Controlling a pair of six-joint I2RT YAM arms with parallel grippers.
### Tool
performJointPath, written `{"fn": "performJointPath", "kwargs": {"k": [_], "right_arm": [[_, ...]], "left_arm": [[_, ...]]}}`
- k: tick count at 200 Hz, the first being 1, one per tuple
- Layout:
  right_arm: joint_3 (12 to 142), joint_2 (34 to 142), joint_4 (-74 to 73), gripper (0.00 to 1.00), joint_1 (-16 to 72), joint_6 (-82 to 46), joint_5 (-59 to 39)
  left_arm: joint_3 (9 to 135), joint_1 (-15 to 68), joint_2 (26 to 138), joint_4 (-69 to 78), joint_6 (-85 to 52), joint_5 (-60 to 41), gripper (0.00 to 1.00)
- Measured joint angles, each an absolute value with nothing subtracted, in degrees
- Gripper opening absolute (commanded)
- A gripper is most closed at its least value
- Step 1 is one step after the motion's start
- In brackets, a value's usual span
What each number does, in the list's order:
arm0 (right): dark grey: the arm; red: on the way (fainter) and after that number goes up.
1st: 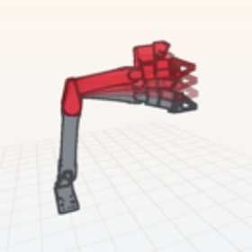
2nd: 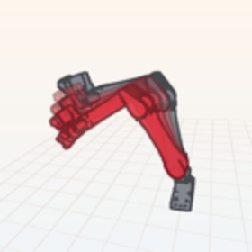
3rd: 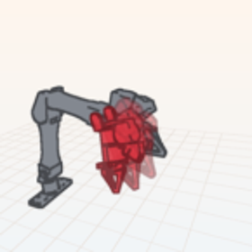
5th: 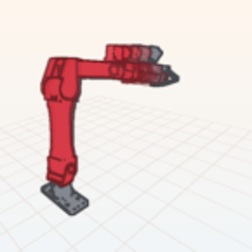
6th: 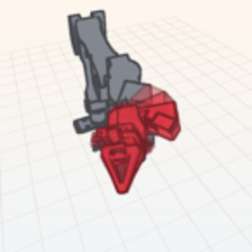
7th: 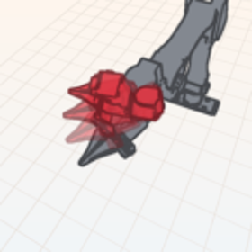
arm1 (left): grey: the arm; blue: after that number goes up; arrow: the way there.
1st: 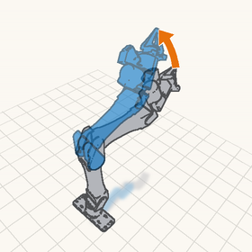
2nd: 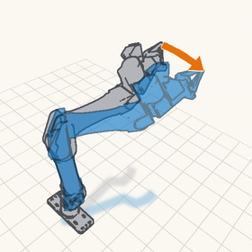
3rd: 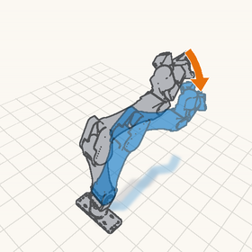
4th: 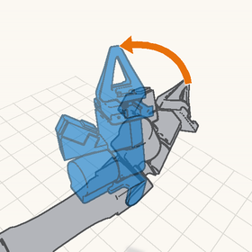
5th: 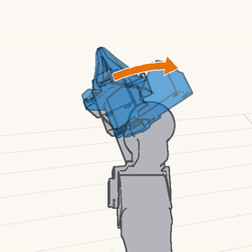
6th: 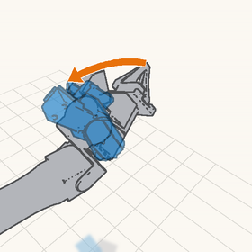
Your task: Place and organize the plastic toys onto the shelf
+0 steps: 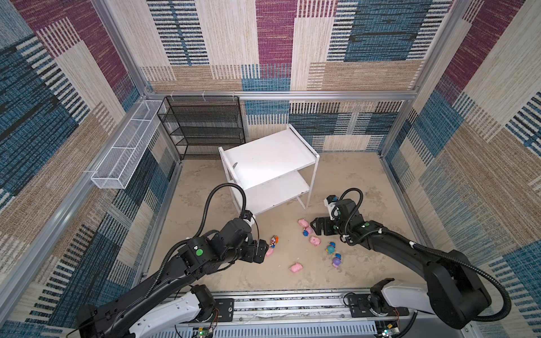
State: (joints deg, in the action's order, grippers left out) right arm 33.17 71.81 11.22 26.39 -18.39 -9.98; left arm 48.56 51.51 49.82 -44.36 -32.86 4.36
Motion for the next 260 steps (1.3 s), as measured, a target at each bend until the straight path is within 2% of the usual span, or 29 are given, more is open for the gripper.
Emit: {"fn": "performJointPath", "kwargs": {"k": [35,62,112,144,186,234,260], "right_arm": [[30.3,68.8,13.4,0.75,28.8,-22.2,-10.4],[29.1,67.0,14.8,0.65,30.0,-24.3,-10.3],[28.9,69.3,14.8,0.4,30.3,-25.2,-10.2],[29.3,71.7,14.4,0.39,30.9,-24.5,-10.5],[30.2,73.6,14.5,0.38,36.8,-24.2,-9.4],[32.0,75.2,15.9,0.37,49.8,-25.5,-4.8],[32.9,73.2,16.1,0.43,56.9,-25.5,-1.8]], "left_arm": [[48.0,54.7,50.9,-41.0,-31.6,4.8,0.99],[46.6,56.0,50.8,-38.4,-31.2,5.5,0.99],[43.8,56.8,49.2,-35.8,-31.0,5.8,0.99],[42.7,56.9,46.3,-35.7,-31.1,6.0,0.99],[41.6,57.0,44.7,-35.4,-31.0,7.2,0.99],[40.2,57.0,44.7,-33.9,-31.0,7.4,0.99],[39.4,57.0,44.8,-33.3,-31.0,7.4,0.99]]}}
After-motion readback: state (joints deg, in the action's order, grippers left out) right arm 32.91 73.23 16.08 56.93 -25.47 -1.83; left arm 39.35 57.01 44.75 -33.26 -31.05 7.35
